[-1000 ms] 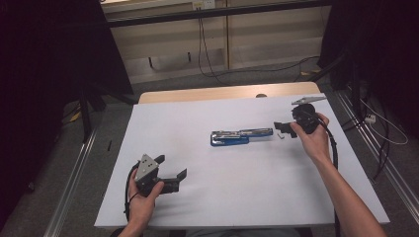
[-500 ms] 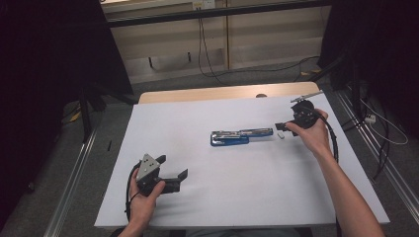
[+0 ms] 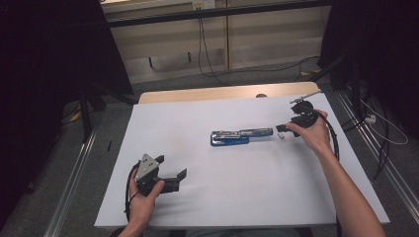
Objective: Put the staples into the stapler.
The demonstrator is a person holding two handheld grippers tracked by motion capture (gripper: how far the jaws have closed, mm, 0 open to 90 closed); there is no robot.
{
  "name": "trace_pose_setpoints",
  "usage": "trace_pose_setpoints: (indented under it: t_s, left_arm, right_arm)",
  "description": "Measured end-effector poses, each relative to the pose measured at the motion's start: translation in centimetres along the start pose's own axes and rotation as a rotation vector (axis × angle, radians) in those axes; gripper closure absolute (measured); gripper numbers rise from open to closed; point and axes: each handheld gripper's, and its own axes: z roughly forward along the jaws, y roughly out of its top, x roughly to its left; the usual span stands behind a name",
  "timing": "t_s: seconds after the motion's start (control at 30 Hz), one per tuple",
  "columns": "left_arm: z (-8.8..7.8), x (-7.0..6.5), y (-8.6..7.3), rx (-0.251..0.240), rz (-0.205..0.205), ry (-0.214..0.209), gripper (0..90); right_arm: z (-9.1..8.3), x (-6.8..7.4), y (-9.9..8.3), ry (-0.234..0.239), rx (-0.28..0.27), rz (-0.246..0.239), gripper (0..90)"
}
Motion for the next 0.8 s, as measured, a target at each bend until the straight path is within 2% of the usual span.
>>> trace_pose_setpoints:
  t_s: [0.17,0.23,0.4,0.53,0.67,0.8]
  left_arm:
    - [0.0,-0.1,0.0,-0.004,-0.005,-0.001,3.4]
    - [0.1,0.0,0.0,0.002,0.002,-0.007,3.4]
    - [0.0,-0.1,0.0,0.000,0.005,-0.005,3.4]
    - [0.1,-0.1,0.0,-0.002,-0.002,-0.007,3.4]
    - [0.2,-0.2,0.0,0.019,0.005,-0.018,3.4]
    - [0.2,-0.2,0.0,0.016,0.012,-0.023,3.4]
  right_arm:
    - [0.1,0.2,0.0,0.023,0.033,-0.019,27.3]
    - [0.1,0.2,0.2,0.031,0.047,-0.021,32.5]
    - [0.1,0.5,0.7,0.027,0.086,-0.048,38.4]
    - [0.5,0.6,0.7,0.032,0.115,-0.049,43.5]
    - [1.0,0.7,0.6,0.034,0.141,-0.058,49.1]
    - [1.2,0.8,0.6,0.033,0.161,-0.069,56.4]
